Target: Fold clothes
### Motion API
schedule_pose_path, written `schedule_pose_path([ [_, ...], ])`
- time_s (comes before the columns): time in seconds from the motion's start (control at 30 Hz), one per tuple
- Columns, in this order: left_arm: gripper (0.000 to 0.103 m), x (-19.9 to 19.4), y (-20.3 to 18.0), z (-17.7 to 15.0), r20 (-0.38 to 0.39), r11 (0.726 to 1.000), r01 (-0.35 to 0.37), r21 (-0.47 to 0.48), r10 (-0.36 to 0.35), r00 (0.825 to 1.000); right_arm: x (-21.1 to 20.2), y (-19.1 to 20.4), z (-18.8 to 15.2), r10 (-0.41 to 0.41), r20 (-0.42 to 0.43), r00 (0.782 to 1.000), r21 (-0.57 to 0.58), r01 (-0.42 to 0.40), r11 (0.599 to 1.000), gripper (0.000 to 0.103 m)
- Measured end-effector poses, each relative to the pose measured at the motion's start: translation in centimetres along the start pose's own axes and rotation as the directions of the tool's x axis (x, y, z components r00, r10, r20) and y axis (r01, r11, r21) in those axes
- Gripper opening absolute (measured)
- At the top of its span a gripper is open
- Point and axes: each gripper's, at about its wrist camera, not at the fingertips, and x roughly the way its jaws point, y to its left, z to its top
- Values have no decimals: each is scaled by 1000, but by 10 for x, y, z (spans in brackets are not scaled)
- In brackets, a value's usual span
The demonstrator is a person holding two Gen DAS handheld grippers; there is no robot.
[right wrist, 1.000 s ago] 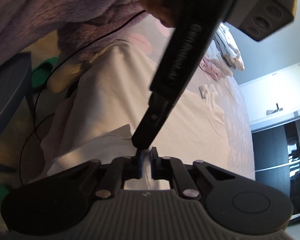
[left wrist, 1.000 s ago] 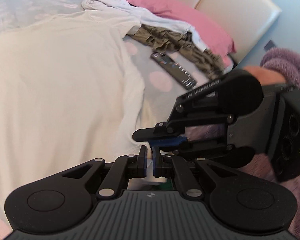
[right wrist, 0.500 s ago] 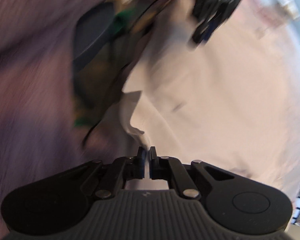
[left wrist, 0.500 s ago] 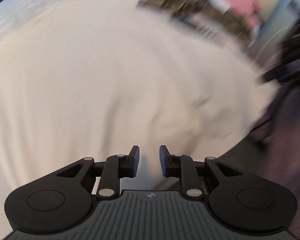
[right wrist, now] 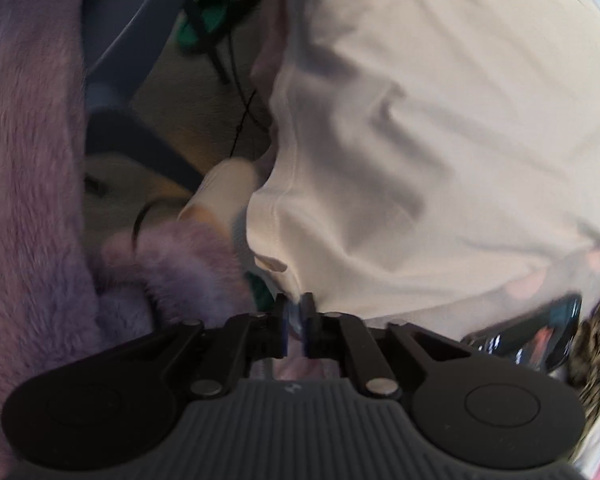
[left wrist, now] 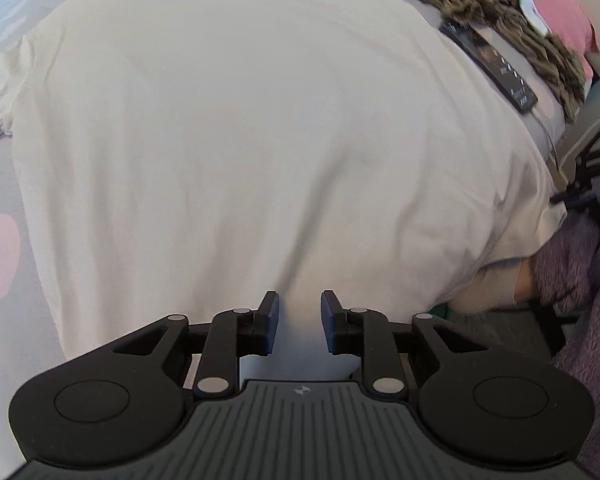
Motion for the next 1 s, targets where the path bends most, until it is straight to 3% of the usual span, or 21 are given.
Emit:
schedule_pose_path([
  [0.1,29,-16,19,10,35,999,-7,-52,9,999,-20,-7,-6,-27,58,998,102,21,995,24],
  [0.23,29,-33,59,25,76,988,-69,-135,80,994,-47,-22,-14,-106,118,987,233,77,970,26],
  [0.4,29,-51,135,42,128,942,-136,-306,182,975,-56,-62,-19,-271,121,955,436,194,879,30],
  [0.57,29,-52,202,52,193,864,-77,-498,197,961,-53,-119,-34,-380,86,921,650,237,722,30],
  [0.73,31,-40,254,60,233,774,-18,-634,213,949,-48,-182,-60,-462,68,884,858,184,480,31],
  [0.87,38,-24,285,67,247,719,12,-695,224,943,-44,-229,-85,-543,45,839,942,145,302,31],
  [0.93,38,-15,296,72,246,704,14,-710,230,942,-38,-248,-89,-566,39,823,952,142,272,31],
  [1.0,38,-7,305,75,249,687,28,-726,225,942,-28,-266,-90,-574,48,817,954,133,269,31],
])
